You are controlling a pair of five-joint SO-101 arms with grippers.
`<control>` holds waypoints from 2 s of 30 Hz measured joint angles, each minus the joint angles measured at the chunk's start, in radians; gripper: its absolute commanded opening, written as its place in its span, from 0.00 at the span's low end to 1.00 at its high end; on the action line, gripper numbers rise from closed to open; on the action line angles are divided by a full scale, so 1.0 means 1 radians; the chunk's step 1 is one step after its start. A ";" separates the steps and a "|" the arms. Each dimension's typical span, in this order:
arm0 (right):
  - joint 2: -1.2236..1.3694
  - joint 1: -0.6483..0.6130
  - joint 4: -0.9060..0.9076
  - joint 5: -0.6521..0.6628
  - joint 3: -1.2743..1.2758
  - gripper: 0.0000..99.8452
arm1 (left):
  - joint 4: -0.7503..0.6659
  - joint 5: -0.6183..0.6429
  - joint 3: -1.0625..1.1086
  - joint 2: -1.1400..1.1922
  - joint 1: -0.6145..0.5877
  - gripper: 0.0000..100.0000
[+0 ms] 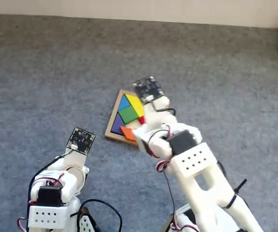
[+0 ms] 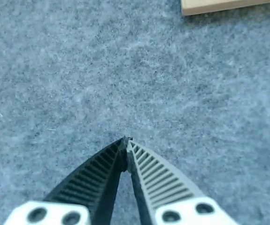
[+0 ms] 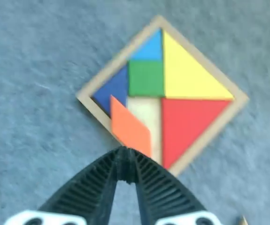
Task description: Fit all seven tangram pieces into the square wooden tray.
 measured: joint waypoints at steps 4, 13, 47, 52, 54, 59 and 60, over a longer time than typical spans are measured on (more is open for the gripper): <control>0.000 -0.080 -0.057 -0.038 0.000 0.01 | 0.000 0.000 0.000 0.000 0.000 0.01; 0.002 -0.132 -0.350 -0.054 0.192 0.01 | 0.000 0.000 0.000 0.000 0.000 0.01; 0.528 -0.037 -0.402 -0.023 0.089 0.01 | 0.000 0.000 0.000 0.000 0.000 0.01; 0.534 0.005 -0.402 -0.025 0.052 0.01 | 0.002 0.000 0.000 0.000 0.000 0.01; 0.534 0.009 -0.394 -0.025 0.052 0.01 | 0.002 0.000 0.000 0.000 0.000 0.01; 0.516 0.011 -0.288 -0.025 0.034 0.01 | 0.002 0.000 0.000 0.000 0.000 0.01; 0.494 0.012 -0.279 -0.025 0.035 0.01 | 0.002 0.000 0.000 0.000 0.000 0.01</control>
